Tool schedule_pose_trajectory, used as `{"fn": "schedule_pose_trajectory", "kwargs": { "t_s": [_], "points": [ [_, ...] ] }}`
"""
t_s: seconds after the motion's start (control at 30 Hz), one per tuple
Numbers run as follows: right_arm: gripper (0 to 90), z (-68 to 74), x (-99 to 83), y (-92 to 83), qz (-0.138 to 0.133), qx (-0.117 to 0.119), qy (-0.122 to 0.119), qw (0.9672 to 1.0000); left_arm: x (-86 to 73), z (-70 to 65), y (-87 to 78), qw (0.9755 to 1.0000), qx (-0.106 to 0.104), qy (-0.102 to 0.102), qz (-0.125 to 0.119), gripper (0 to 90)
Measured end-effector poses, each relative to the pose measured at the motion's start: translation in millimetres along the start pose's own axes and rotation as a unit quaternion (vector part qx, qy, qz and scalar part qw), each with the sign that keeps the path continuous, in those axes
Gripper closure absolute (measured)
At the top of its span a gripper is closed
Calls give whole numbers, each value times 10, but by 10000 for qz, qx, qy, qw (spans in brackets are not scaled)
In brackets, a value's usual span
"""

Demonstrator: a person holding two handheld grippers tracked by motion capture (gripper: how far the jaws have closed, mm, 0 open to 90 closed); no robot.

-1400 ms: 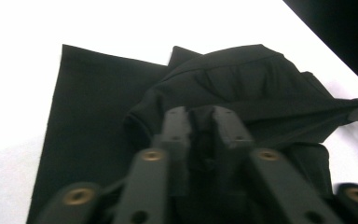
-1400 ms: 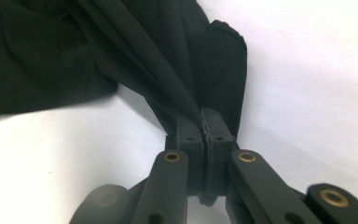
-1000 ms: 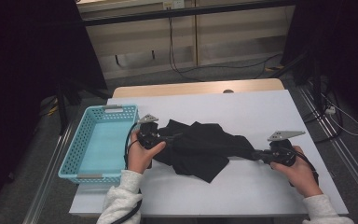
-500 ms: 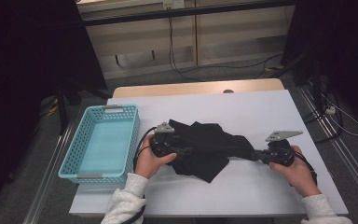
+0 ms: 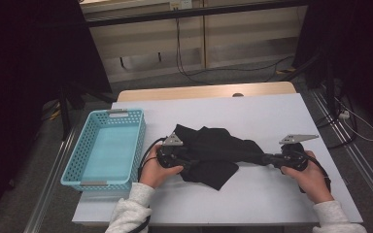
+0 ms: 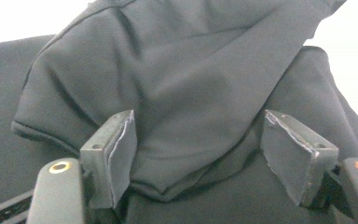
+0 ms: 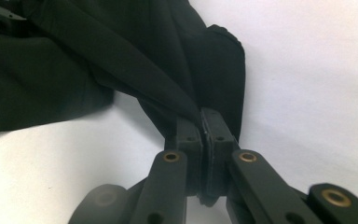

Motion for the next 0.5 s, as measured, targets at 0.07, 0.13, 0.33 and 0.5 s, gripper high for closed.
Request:
{"fn": "schedule_pose_trajectory", "kwargs": {
  "t_s": [0.07,0.13,0.33,0.5],
  "points": [
    [873,-7,8,-10,-11,-57,-46,10000,-8,-1,-1,9999,63,111,-7,313],
    [874,-10,19,-20,-77,-38,-14,10000,-14,6,-7,9998,116,174,-11,344],
    [877,-51,51,-87,-291,-107,127,9994,-13,53,-67,9996,245,154,13,492],
    [876,-48,78,-102,-342,-150,128,9992,18,97,-137,9990,380,-172,185,630]
  ]
}}
Point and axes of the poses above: each handheld gripper's, and its own axes: y roughly forward along the jaws, x roughly out of its top, z roughly to its left, the point moved 3 cm from there along y, roughly forward along the jaws, and after that the axes turned 8 degrees about -y, right-handed, at the moved point
